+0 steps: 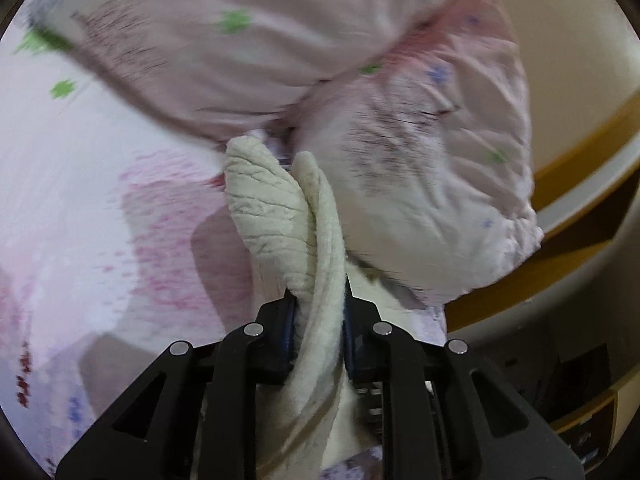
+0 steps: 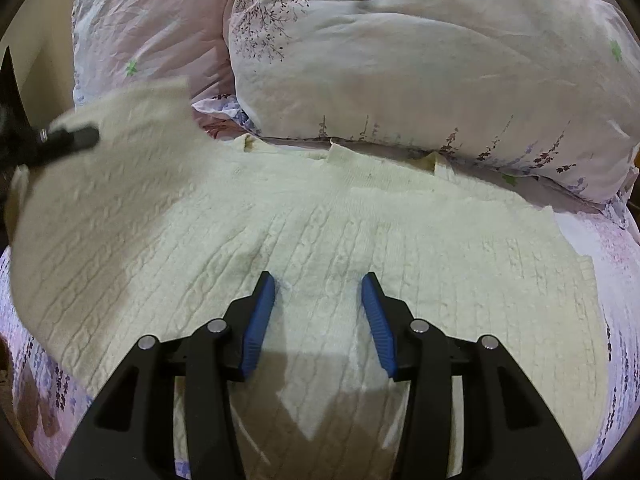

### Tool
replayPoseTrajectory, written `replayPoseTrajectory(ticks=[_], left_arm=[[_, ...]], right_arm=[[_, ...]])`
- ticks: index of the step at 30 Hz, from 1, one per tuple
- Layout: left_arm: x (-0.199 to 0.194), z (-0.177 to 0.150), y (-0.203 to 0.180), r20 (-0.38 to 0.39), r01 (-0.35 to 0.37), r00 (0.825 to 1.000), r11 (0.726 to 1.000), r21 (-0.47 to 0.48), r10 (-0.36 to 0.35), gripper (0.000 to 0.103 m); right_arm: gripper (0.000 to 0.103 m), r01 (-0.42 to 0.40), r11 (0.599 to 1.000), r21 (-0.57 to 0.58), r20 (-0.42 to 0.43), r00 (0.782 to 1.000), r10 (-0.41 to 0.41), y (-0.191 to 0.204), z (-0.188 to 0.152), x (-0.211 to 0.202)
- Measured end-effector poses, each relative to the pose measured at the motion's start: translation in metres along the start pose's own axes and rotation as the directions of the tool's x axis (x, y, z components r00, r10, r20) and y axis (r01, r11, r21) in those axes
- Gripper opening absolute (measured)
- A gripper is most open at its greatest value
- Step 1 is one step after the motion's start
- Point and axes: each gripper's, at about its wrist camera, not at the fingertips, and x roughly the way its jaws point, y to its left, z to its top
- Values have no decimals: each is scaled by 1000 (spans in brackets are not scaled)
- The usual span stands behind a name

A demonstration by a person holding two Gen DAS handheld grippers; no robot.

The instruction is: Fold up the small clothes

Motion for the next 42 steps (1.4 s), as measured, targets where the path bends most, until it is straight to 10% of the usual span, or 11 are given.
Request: replayPoseTrajectory(ticks=[5,16,25,29,32,35,37,42], left_arm=[[15,-9,-45,-13,57,998,996,62,-56,18],[63,-41,-130,-92,141,988,974,176,-126,17],[131,-92,-167,-180,93,983,962,257,-47,17],[182,-127,-176,-325,87,946,956,280,9,19],[187,-139,-181,-380,154,924,944,291,-33,34],[160,-132,-187,-370,242,921,924,297,-122,77],[134,-119,-187,-338,266,928,916,302,-158,82],[87,-90,-157,-137,57,991,934,354,-8,90]], right_arm=[[53,-107,986,124,9,994,107,-29,1,-19],[63,-50,936,348,106,994,13,-131,-32,-72],[63,-40,875,482,145,989,-35,-193,-49,-93],[63,-46,853,520,135,990,-28,-211,-55,-91],[63,-75,826,558,124,992,6,-225,-61,-88],[63,-121,795,595,134,990,50,-239,-64,-89],[63,-177,771,612,154,983,103,-247,-61,-90],[63,-337,695,635,187,940,285,-256,-50,-85]])
